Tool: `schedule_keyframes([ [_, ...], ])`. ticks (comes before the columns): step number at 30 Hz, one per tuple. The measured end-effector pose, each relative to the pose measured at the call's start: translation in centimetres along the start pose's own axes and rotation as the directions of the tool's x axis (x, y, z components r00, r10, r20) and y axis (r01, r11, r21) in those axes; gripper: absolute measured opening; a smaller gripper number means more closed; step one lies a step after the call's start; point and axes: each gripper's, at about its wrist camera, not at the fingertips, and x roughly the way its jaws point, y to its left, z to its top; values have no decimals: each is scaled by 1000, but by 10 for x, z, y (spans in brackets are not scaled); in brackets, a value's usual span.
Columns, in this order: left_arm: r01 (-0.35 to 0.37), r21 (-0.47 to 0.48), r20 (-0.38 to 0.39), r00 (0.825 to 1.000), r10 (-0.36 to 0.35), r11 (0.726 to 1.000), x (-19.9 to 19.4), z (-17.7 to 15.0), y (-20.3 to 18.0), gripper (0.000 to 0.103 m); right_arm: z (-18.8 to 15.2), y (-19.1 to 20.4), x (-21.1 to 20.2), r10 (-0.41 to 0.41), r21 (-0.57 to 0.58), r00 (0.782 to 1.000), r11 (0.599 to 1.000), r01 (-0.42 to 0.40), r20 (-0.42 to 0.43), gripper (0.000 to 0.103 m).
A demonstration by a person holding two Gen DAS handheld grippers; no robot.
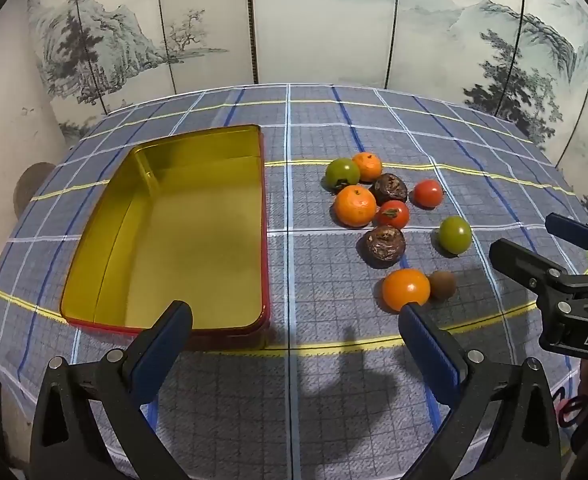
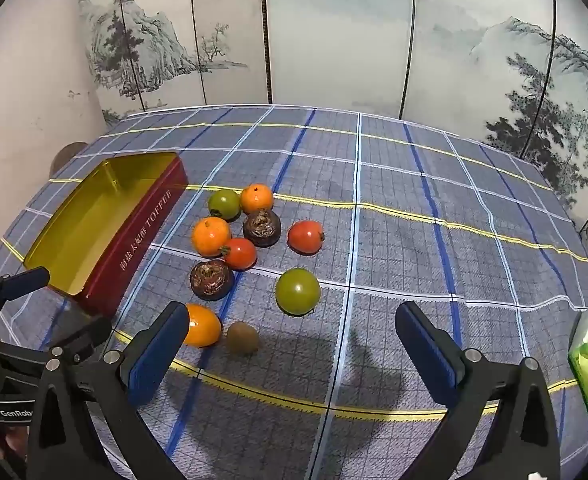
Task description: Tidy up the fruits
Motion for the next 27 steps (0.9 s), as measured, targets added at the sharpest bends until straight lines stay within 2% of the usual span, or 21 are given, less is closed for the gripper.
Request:
schedule_keyframes([
  [27, -1, 3, 13, 1000, 1, 1000, -3, 0, 2, 102, -8, 3, 8, 11, -8, 1000, 1000, -11, -12, 99],
])
